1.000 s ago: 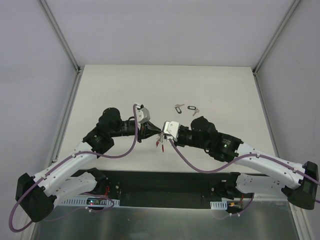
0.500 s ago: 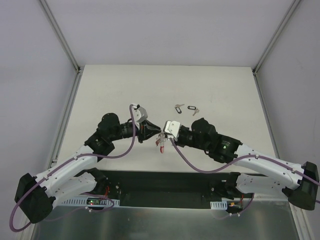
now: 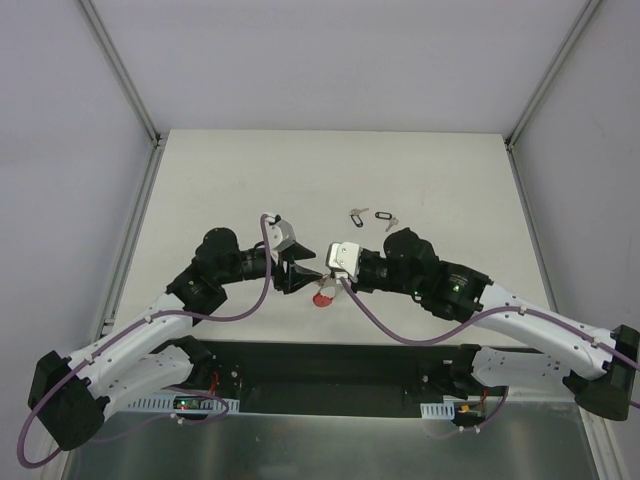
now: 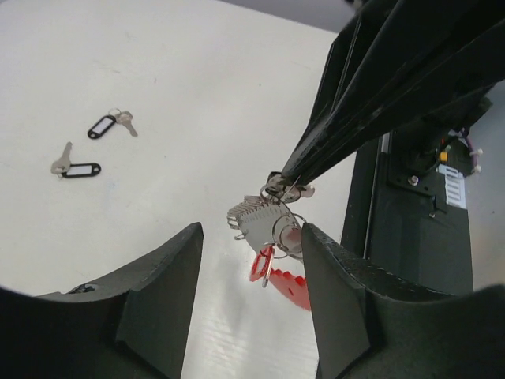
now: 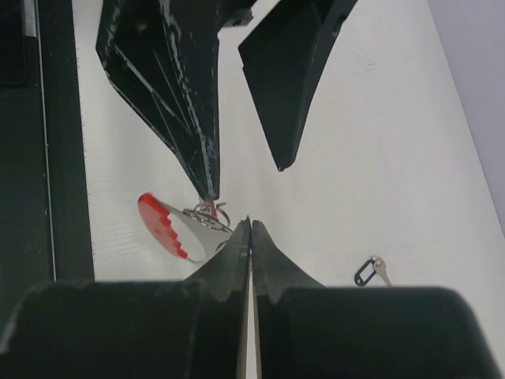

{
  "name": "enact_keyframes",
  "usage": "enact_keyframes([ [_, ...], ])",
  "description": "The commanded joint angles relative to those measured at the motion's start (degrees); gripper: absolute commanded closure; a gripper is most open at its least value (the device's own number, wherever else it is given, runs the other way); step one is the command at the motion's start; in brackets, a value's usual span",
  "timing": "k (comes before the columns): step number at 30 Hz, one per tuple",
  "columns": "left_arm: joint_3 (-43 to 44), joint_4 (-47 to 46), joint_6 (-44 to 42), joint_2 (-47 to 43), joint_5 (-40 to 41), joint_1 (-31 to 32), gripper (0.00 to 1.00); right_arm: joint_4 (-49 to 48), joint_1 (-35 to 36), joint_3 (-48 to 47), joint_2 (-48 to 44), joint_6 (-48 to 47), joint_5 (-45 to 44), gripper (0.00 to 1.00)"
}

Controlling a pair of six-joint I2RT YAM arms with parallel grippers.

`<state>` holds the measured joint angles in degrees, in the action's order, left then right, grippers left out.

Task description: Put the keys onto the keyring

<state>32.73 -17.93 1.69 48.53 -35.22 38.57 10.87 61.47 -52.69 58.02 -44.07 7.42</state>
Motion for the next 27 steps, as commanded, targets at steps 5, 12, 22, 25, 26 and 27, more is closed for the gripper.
enact_keyframes([
  [5, 3.9, 1.1, -5.0, 4.8, -4.2, 0.1, 0.41, 3.2, -0.2, -4.5, -0.4, -2.3, 3.8, 0.99],
  [12, 5.2, 1.0, -7.1, 7.0, -6.6, 0.1, 0.33, 3.2, -0.3, -4.3, -0.7, -2.1, 3.8, 0.99],
  [22, 4.4, 6.2, -4.9, -0.3, 7.5, 0.1, 0.28, 1.1, -3.2, -2.6, -1.2, -0.4, 2.7, 0.99],
  [25, 6.8, 13.2, -5.1, -3.4, 17.9, 0.0, 0.23, 0.2, -4.3, -2.5, -0.3, 1.3, 1.6, 0.99],
  [26, 7.7, 14.7, -5.5, -5.1, 20.9, 0.0, 0.22, 0.4, -4.5, -2.9, 0.3, 1.7, 1.4, 0.99],
  [27, 8.0, 15.8, -5.6, -5.9, 23.3, 0.0, 0.18, 0.4, -5.0, -3.3, 0.9, 2.0, 1.2, 0.99],
])
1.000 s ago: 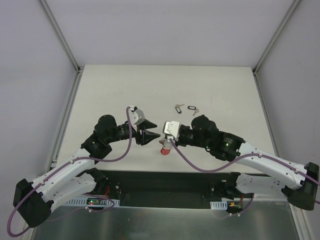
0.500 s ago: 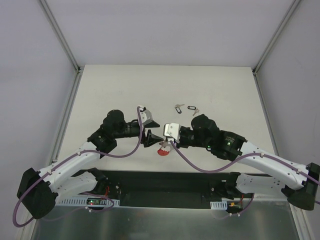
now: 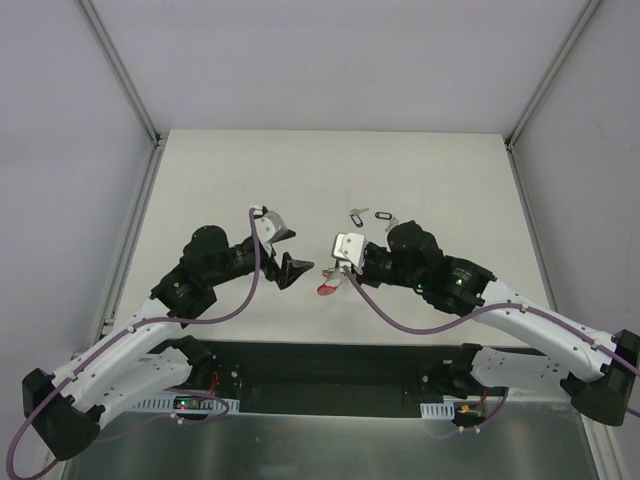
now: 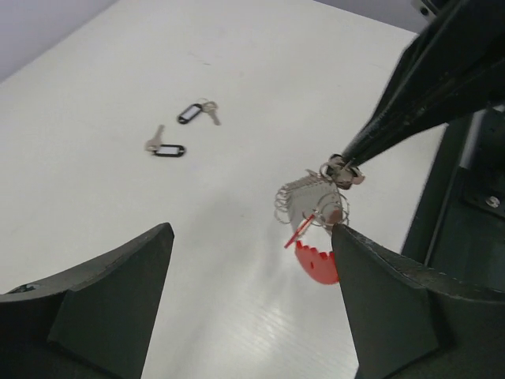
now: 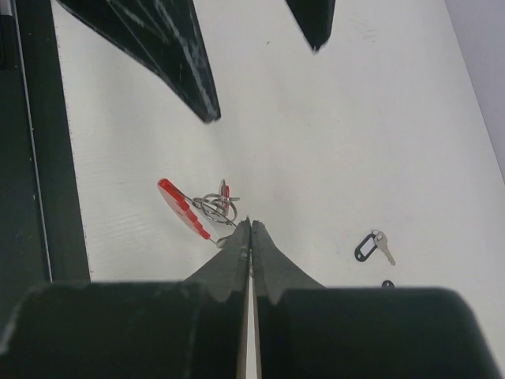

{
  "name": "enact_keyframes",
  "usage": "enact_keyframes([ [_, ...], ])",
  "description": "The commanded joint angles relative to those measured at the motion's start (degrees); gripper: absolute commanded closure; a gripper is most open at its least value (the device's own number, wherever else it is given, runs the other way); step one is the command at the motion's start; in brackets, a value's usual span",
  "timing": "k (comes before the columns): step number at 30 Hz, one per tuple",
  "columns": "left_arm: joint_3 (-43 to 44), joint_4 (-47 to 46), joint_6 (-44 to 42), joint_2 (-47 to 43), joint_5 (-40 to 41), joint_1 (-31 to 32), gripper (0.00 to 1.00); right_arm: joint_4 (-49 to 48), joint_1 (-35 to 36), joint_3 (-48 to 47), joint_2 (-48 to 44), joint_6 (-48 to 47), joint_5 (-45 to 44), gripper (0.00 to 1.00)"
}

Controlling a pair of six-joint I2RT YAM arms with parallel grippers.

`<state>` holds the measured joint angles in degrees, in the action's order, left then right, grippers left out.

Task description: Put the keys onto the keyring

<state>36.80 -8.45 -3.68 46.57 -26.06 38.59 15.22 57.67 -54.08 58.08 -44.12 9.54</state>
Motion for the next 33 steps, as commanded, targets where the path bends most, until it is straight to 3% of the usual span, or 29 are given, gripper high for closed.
enact_keyframes([
  [1, 4.3, 8.2, -0.8, -4.9, 18.7, 0.0, 0.17, -3.9, -1.4, -2.2, 2.0, 2.4, -1.0, 0.99],
  [7, 4.9, 13.0, -4.5, -11.2, 32.7, -0.1, 0.01, -3.4, -2.6, -7.7, 9.3, 4.6, -2.2, 0.99],
  [11, 3.1, 14.0, -4.8, -14.2, 42.1, 0.0, 0.01, -3.7, -3.3, -13.8, 17.8, 5.7, -2.6, 0.99],
  [17, 1.0, 14.3, -5.6, -15.4, 49.7, -0.4, 0.01, -6.1, -3.6, -23.6, 28.7, 8.2, -3.8, 0.99],
  [25, 0.6, 14.3, -4.7, -16.2, 51.8, -2.5, 0.01, -9.5, -4.2, -23.8, 38.0, 14.5, -4.8, 0.99],
  [33, 0.7, 14.3, -2.7, -15.7, 48.8, -6.0, 0.01, -7.8, -4.6, -11.3, 34.9, 22.7, -8.4, 0.99],
])
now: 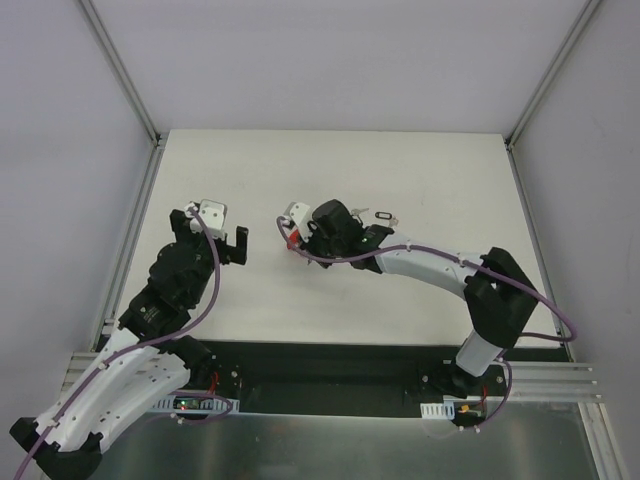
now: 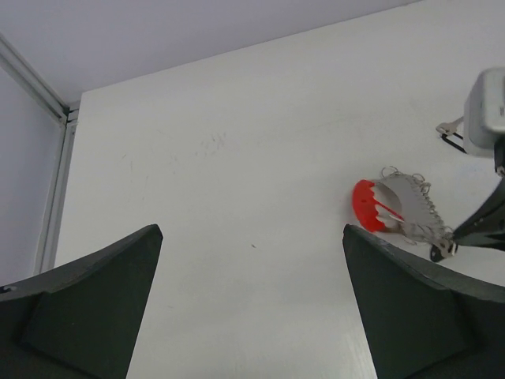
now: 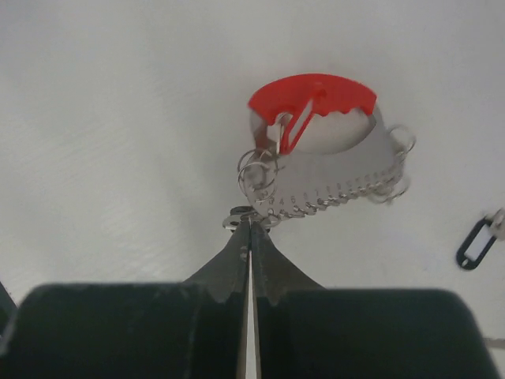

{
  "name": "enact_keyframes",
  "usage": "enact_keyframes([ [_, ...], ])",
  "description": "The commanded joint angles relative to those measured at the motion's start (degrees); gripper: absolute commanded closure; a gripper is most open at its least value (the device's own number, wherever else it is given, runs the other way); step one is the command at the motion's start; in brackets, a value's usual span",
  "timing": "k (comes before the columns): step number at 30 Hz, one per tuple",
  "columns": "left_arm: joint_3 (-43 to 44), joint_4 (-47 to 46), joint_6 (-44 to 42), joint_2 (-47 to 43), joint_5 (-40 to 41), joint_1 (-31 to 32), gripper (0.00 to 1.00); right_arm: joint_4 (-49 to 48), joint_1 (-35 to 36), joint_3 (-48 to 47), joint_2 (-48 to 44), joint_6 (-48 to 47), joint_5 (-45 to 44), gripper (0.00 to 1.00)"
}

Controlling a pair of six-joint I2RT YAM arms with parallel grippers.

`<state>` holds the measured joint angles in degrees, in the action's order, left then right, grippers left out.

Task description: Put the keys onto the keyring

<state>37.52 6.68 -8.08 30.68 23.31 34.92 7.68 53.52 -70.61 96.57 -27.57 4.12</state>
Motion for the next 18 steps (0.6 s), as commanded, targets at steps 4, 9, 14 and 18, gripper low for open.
enact_keyframes([
  [4, 0.0, -0.8, 3.2, 0.5, -3.9, -4.6, 0.01, 0.9, -0.3, 8.9, -5.3, 8.6, -3.8, 0.99],
  [9, 0.1, -0.8, 3.8, 1.2, -5.6, -5.7, 0.01, 1.5, -0.4, 10.7, -5.1, 11.7, -5.7, 0.99],
  [14, 0.0, -0.8, 3.8, 1.3, -5.8, -5.9, 0.01, 2.4, -0.4, 9.9, -4.0, 16.3, -5.9, 0.96],
  [18, 0.1, -0.9, 4.1, 1.3, -6.3, -6.1, 0.01, 2.8, -0.4, 9.3, -4.1, 17.6, -6.1, 0.76],
])
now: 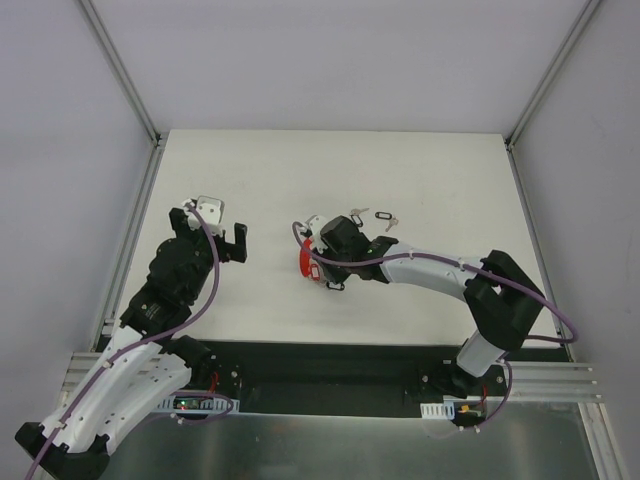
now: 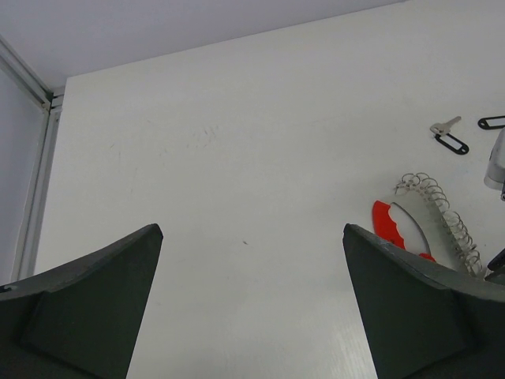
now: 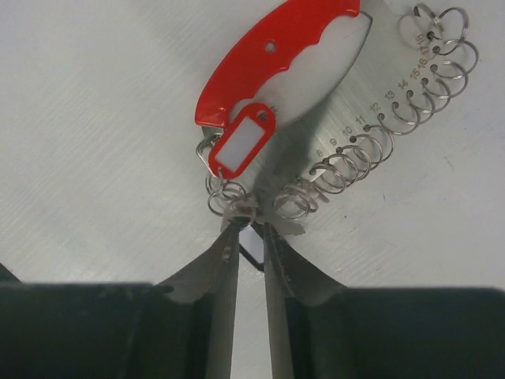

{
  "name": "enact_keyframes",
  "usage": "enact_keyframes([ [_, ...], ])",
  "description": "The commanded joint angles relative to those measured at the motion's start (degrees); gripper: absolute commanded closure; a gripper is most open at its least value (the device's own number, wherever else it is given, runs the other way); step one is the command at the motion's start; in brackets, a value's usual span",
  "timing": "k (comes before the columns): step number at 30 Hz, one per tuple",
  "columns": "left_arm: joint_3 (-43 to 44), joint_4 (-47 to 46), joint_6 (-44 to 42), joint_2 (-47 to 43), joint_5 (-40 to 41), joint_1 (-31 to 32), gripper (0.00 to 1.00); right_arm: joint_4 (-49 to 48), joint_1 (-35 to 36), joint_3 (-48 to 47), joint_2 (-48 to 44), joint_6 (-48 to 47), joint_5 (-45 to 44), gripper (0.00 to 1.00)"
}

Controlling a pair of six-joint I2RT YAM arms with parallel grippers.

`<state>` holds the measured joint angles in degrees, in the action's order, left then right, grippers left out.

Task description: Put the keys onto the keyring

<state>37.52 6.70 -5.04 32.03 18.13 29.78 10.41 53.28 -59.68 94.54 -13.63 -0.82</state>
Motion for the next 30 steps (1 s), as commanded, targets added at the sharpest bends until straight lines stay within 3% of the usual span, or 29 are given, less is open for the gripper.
enact_keyframes([
  [1, 0.1, -0.8, 1.3, 0.0, -1.6, -1.0, 0.01, 0.3, -0.2, -1.9, -2.4, 3.6, -1.1, 0.72],
  [3, 0.2, -0.8, 1.8, 0.0, -1.9, -1.1, 0.01, 0.4, -0.1, -2.7, -3.1, 3.9, -1.6, 0.60],
  [11, 0.2, -0.8, 2.7, 0.3, -2.5, -1.9, 0.01, 0.0, -1.1, -5.2, -9.9, 4.0, -6.6, 0.39],
  [14, 0.3, -0.6, 3.2, 0.3, -2.7, -2.2, 0.01, -2.0, -3.2, -3.8, -12.3, 5.0, -8.3, 0.24],
  [15, 0.3, -0.7, 3.5, 0.4, -2.6, -2.3, 0.01, -3.8, -3.8, -3.2, -13.9, 5.4, -8.8, 0.15],
  [18, 0.5, -0.5, 4.6, 0.4, -1.9, -2.4, 0.01, -8.1, -7.1, 1.0, -18.1, 7.4, -10.7, 0.03],
  [24, 0.6, -0.2, 4.9, 0.7, -1.9, -2.7, 0.01, -16.3, -16.0, 10.0, -24.6, 13.5, -12.9, 0.04],
  [30, 0.6, -0.1, 4.9, 0.7, -2.2, -3.1, 0.01, -25.2, -25.6, 18.1, -30.1, 20.2, -8.3, 0.04],
])
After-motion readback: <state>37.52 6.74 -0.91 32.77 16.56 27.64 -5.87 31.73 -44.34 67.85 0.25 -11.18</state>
